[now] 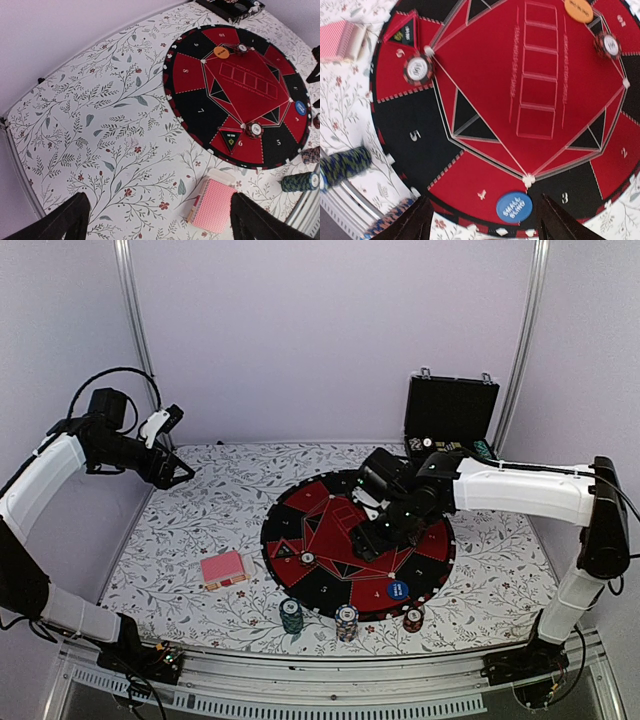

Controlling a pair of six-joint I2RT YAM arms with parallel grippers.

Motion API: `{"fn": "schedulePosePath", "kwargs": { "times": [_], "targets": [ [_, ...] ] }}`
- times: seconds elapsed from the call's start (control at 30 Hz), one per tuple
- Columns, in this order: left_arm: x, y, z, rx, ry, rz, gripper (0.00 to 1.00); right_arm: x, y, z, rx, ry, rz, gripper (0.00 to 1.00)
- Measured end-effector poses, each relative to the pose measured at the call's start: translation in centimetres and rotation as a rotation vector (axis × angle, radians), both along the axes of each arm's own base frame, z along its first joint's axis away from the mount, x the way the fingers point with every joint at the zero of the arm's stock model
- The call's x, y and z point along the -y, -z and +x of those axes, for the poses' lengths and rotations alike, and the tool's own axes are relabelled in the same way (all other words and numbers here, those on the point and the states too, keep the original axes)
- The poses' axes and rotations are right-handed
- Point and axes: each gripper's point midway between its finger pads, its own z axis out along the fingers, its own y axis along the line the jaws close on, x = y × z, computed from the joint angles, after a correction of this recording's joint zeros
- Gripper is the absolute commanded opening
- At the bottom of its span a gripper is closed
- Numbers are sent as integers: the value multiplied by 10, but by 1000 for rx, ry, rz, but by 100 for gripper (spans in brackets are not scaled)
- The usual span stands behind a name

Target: Distribute texas hold em gaming equipment

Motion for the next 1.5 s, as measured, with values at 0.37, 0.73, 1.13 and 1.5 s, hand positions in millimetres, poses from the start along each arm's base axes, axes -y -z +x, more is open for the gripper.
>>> {"fn": "schedulePosePath", "kwargs": {
  "times": [0.37,0.73,1.13,1.5],
  "targets": [
    [-3,5,-2,-15,-8,17,100,81,-6,-47,-60,142,-28,79],
    [-3,9,-3,-25,-7,21,100,116,49,-90,-241,193,-92,88],
    [-3,9,-3,-25,-8,21,100,110,66,-111,-333,152,-49,88],
    [-3,9,-3,-25,-7,20,100,100,90,-127,-374,99,-101,79]
  ]
}}
